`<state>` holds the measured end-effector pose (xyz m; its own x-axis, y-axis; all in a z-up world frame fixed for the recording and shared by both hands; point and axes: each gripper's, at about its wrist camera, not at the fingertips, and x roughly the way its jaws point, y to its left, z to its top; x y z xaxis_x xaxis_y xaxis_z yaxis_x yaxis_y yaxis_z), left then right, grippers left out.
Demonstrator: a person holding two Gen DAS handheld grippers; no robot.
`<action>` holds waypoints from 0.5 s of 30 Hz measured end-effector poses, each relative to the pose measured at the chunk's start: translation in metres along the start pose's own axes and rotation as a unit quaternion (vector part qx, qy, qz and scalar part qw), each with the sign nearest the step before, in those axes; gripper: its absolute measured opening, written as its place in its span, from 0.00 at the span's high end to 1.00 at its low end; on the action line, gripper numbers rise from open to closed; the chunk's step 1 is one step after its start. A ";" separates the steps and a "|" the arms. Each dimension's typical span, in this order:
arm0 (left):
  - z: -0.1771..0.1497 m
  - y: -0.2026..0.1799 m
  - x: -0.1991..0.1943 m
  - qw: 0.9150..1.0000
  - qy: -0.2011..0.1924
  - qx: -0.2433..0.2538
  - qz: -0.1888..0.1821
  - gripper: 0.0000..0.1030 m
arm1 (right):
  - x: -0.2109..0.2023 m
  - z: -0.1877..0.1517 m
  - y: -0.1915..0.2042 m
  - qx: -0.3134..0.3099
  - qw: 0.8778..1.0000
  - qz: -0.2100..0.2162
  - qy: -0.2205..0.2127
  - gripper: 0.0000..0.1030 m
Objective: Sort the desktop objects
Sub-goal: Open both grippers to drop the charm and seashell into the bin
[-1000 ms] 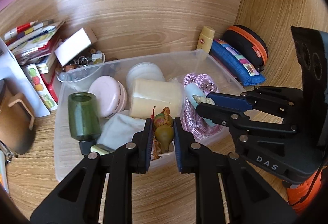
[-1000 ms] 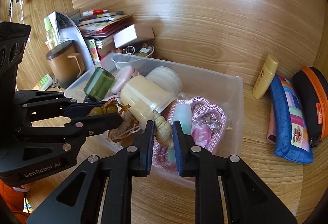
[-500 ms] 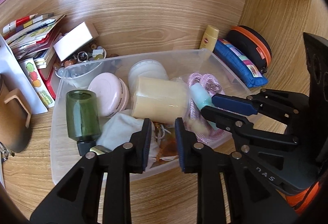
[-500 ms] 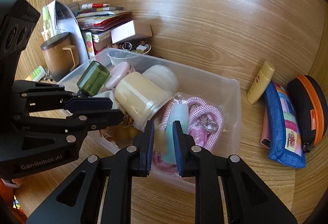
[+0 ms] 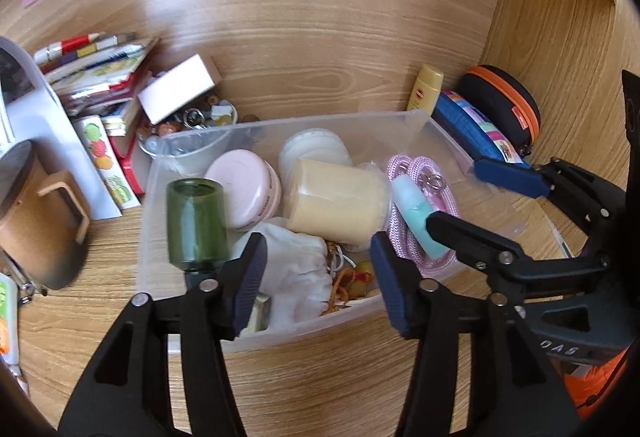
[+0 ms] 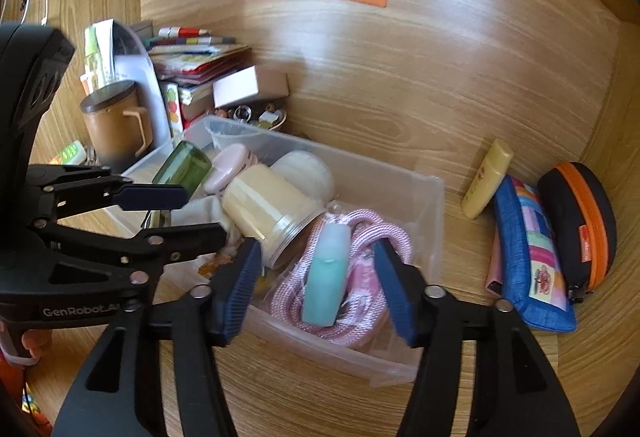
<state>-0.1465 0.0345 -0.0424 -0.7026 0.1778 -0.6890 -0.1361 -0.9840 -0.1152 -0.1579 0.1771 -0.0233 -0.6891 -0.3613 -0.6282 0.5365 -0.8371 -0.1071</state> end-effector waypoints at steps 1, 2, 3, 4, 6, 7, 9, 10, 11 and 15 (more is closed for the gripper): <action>0.000 0.001 -0.003 1.000 -0.004 -0.001 0.003 0.42 | -0.002 0.000 -0.001 0.001 1.000 -0.003 -0.002 0.37; 0.000 0.002 -0.006 1.000 -0.007 -0.001 0.005 0.41 | -0.004 0.001 -0.002 0.002 1.000 -0.005 -0.005 0.34; 0.000 0.002 -0.008 1.000 -0.011 -0.001 0.007 0.38 | -0.008 0.001 -0.002 0.004 1.000 -0.007 -0.009 0.33; 0.000 0.003 -0.010 1.000 -0.013 -0.001 0.010 0.36 | -0.010 0.002 -0.002 0.005 1.000 -0.007 -0.012 0.31; 0.000 0.003 -0.016 1.000 -0.020 0.001 0.018 0.33 | -0.014 0.004 -0.002 0.006 1.000 -0.008 -0.016 0.27; -0.001 0.003 -0.019 0.999 -0.024 0.002 0.023 0.31 | -0.016 0.004 -0.002 0.006 1.000 -0.010 -0.017 0.24; -0.002 0.003 -0.026 0.999 -0.032 0.004 0.038 0.26 | -0.020 0.004 -0.002 0.005 1.000 -0.014 -0.021 0.21; -0.002 0.002 -0.028 0.998 -0.035 0.004 0.042 0.24 | -0.023 0.004 -0.001 0.005 1.000 -0.016 -0.023 0.20; -0.002 0.002 -0.032 0.998 -0.038 0.004 0.048 0.23 | -0.026 0.004 -0.001 0.006 1.000 -0.016 -0.025 0.18; -0.005 0.003 -0.045 0.996 -0.048 -0.005 0.070 0.09 | -0.037 0.005 0.001 0.009 0.999 -0.014 -0.031 0.14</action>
<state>-0.1115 0.0233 -0.0149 -0.7784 0.0389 -0.6265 -0.0260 -0.9992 -0.0297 -0.1342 0.1875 0.0039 -0.7326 -0.3620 -0.5764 0.5082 -0.8543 -0.1093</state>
